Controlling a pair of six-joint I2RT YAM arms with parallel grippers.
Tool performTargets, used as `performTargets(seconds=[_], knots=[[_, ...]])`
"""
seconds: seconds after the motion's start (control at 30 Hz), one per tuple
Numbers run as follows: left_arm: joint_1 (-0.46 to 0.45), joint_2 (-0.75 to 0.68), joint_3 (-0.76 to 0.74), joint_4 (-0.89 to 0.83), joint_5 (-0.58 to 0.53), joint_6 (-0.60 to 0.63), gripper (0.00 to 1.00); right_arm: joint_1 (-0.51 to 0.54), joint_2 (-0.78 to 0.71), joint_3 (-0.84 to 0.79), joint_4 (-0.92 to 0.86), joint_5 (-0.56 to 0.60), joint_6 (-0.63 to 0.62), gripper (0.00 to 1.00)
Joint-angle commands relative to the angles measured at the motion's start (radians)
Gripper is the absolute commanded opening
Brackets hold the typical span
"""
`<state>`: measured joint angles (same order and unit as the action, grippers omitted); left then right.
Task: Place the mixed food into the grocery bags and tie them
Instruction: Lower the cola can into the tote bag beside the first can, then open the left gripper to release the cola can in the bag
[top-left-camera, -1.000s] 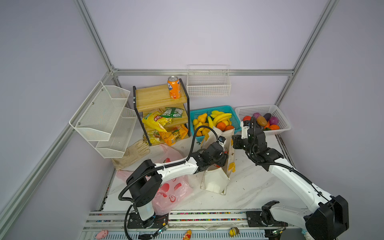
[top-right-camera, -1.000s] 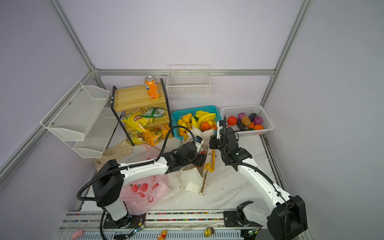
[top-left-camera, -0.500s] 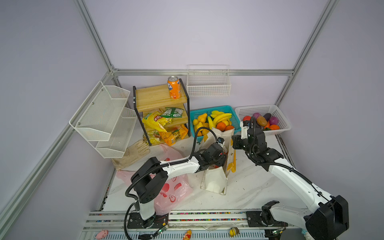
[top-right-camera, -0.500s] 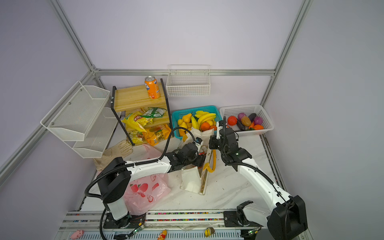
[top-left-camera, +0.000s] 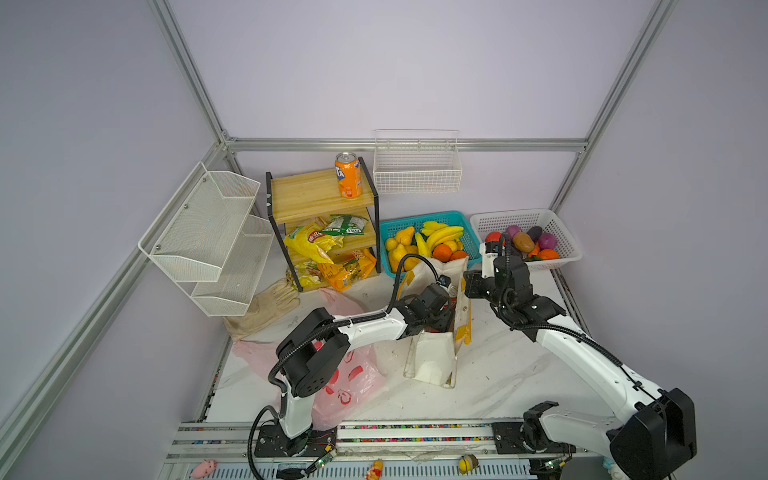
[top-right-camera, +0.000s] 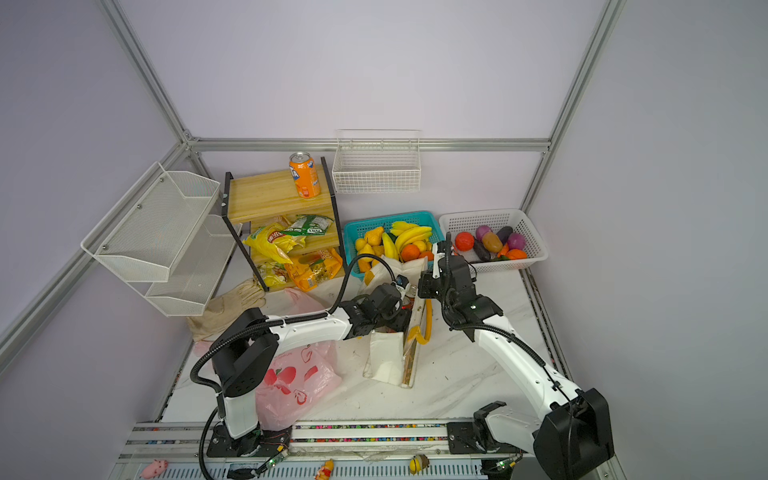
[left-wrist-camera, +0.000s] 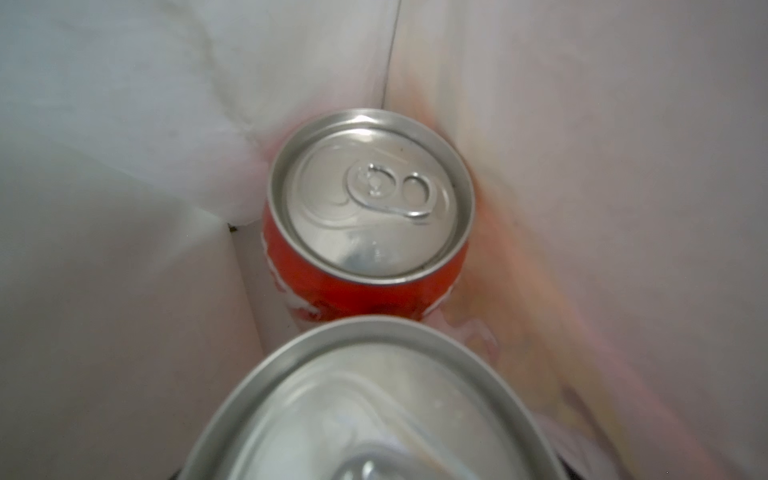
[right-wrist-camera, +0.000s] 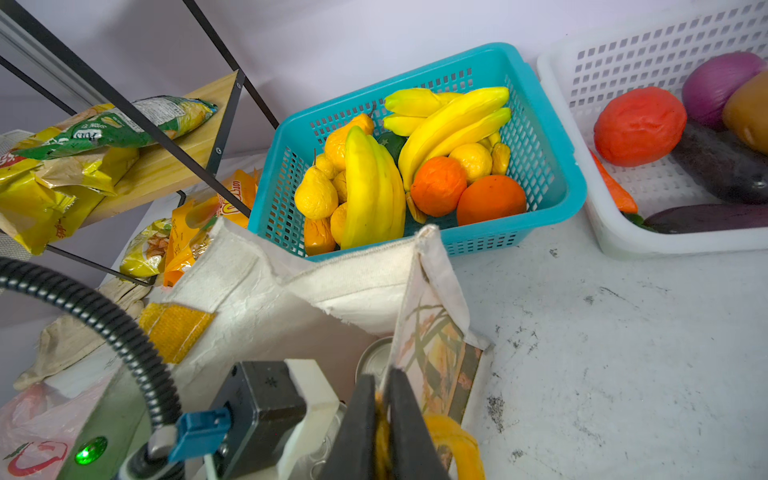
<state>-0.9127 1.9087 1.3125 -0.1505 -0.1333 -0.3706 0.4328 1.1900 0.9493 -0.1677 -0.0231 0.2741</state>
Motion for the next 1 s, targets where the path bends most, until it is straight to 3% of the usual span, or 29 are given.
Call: performTargets(seconds=[0.0, 0.53, 0.97], knots=[[0.004, 0.000, 0.121, 0.059, 0.011, 0.016, 0.53, -0.002, 0.002, 0.003, 0.022, -0.011, -0.021, 0.11], [0.009, 0.064, 0.062, 0.260, -0.043, 0.059, 0.56, -0.001, 0.017, 0.004, 0.017, -0.001, -0.024, 0.11], [0.015, 0.122, 0.057, 0.261, -0.003, 0.032, 0.65, -0.001, 0.021, -0.014, 0.016, 0.008, -0.027, 0.10]])
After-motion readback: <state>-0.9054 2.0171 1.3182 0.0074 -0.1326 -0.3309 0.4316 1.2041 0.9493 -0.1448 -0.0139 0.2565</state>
